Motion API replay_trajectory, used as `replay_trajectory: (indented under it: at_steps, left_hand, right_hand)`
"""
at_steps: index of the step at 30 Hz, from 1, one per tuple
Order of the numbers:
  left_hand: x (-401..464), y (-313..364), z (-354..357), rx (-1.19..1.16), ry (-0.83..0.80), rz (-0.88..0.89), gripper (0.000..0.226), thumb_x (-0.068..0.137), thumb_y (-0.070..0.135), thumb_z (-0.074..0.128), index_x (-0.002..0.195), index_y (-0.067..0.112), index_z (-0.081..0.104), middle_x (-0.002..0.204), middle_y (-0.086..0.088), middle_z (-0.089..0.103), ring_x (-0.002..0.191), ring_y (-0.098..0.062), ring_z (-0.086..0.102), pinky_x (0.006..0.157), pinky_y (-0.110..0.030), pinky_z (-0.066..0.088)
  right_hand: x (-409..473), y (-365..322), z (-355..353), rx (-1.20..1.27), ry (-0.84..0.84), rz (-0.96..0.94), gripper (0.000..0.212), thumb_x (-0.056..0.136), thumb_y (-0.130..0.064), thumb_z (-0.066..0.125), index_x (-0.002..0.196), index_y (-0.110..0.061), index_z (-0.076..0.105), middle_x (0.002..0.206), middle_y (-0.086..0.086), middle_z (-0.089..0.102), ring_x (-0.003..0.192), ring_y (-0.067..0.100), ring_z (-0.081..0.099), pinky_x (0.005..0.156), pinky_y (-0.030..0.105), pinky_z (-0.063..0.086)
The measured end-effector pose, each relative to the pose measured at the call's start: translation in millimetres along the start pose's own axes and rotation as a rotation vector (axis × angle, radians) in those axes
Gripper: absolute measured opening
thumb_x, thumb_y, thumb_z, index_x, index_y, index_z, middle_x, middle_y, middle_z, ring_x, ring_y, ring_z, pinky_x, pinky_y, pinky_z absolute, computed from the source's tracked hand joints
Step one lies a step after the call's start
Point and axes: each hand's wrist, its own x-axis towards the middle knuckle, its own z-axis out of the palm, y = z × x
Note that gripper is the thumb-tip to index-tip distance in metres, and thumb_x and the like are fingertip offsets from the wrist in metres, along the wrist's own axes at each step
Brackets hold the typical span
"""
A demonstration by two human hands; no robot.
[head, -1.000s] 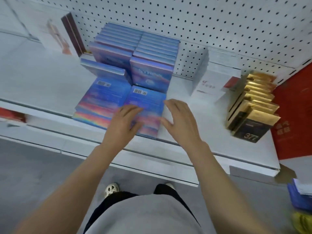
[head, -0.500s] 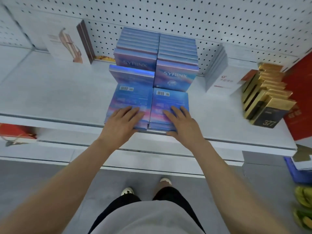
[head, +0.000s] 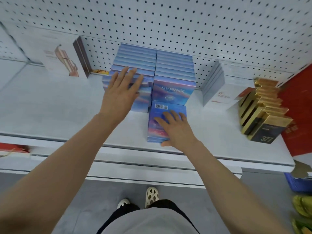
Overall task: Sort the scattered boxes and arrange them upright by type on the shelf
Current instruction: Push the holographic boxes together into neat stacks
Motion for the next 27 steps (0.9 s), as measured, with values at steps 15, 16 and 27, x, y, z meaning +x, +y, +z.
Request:
replay_trajectory:
  at_steps: [15,16,27]
  left_hand:
    - [23,-10,0,-0.109,-0.227,-0.022,0.076,0.079,0.032,0.077,0.144,0.01,0.044,0.147,-0.018,0.045,0.137,-0.038,0.04,0.112,-0.051,0.031]
    - [23,-11,0,-0.078,-0.227,-0.025,0.078,0.078,0.035,0.078,0.145,0.014,0.043,0.147,-0.016,0.045,0.137,-0.038,0.039,0.112,-0.052,0.03]
    - [22,-23,0,-0.118,-0.274,-0.433,0.113,0.062,0.059,0.081,0.152,0.018,0.026,0.158,-0.025,0.015,0.14,-0.05,0.022,0.113,-0.056,0.024]
  right_hand:
    - [58,44,-74,-0.013,0.296,0.275,0.061,0.097,-0.051,0.051,0.152,-0.032,0.032,0.159,0.012,0.029,0.144,0.04,0.028,0.112,0.062,0.023]
    - [60,47,-71,0.007,0.233,0.285,0.065,0.098,-0.057,0.045,0.155,-0.035,0.023,0.162,0.009,0.02,0.148,0.037,0.019,0.115,0.062,0.017]
    - [56,57,-67,0.442,0.285,0.496,0.117,0.072,-0.062,0.076,0.158,-0.019,0.011,0.162,0.024,0.003,0.136,0.041,0.04,0.107,0.042,0.038]
